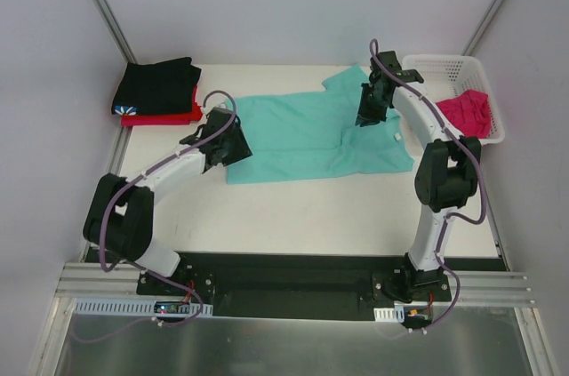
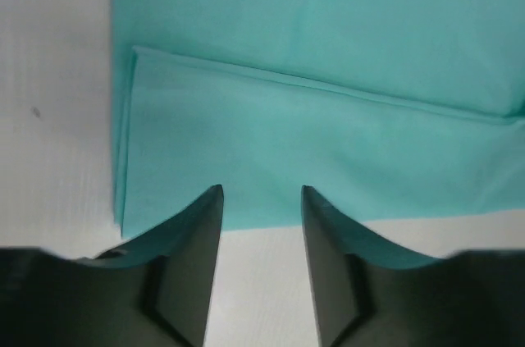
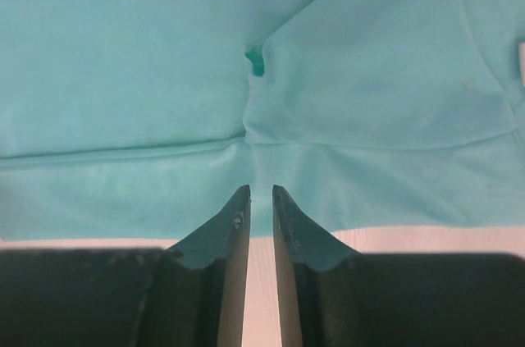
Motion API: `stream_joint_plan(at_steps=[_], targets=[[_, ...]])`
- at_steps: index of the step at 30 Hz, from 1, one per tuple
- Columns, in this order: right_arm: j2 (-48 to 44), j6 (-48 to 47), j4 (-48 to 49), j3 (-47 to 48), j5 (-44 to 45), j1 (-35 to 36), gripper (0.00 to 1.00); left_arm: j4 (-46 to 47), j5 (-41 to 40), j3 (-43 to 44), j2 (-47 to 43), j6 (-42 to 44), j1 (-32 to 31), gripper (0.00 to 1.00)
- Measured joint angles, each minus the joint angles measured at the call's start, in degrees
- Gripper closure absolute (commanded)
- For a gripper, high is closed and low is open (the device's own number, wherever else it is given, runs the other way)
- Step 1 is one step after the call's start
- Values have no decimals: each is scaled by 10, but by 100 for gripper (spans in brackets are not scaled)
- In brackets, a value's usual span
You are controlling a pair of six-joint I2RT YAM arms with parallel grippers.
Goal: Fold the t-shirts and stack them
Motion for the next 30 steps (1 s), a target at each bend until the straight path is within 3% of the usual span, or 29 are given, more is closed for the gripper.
stream_joint_plan(at_steps=[2, 3, 10, 23, 30], targets=[[-23, 0, -3, -20, 4, 0, 82, 17, 15, 21, 43, -8, -8, 99], [-30, 0, -2, -30, 5, 0, 82, 24, 24, 29, 63, -11, -11, 100], [-47, 0, -5, -97, 17, 0, 83, 37, 43, 35, 147, -30, -22, 100], [-41, 0, 20, -153, 50, -2, 83, 47, 26, -23, 113, -33, -21, 100], [1, 4, 43, -170, 64, -6, 89, 30, 7, -66, 64, -31, -21, 100]])
